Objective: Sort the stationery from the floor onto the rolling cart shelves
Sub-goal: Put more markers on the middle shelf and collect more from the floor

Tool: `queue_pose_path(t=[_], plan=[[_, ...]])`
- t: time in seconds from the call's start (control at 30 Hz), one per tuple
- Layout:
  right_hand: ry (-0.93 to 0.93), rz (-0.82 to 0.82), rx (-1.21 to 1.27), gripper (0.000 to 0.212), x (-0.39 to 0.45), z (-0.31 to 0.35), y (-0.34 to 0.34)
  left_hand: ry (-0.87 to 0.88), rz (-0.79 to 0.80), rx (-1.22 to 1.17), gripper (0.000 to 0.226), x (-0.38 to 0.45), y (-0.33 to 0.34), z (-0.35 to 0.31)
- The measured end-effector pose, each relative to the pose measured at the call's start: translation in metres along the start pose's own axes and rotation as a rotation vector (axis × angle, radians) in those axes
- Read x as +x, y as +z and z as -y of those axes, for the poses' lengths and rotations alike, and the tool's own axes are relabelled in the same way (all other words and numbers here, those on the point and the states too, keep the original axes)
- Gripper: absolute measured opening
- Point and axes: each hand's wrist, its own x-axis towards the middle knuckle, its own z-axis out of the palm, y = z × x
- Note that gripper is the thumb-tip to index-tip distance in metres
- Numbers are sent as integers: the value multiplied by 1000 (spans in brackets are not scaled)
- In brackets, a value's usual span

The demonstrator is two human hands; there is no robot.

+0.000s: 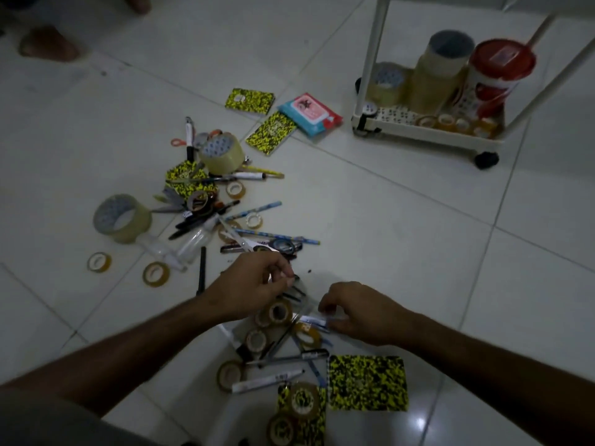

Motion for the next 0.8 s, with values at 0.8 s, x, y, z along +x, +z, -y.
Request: queue_pose_path(t=[0.8], plan=[[-149, -360, -164, 18, -27, -1, 11, -86, -14, -75, 4, -27, 7, 16]])
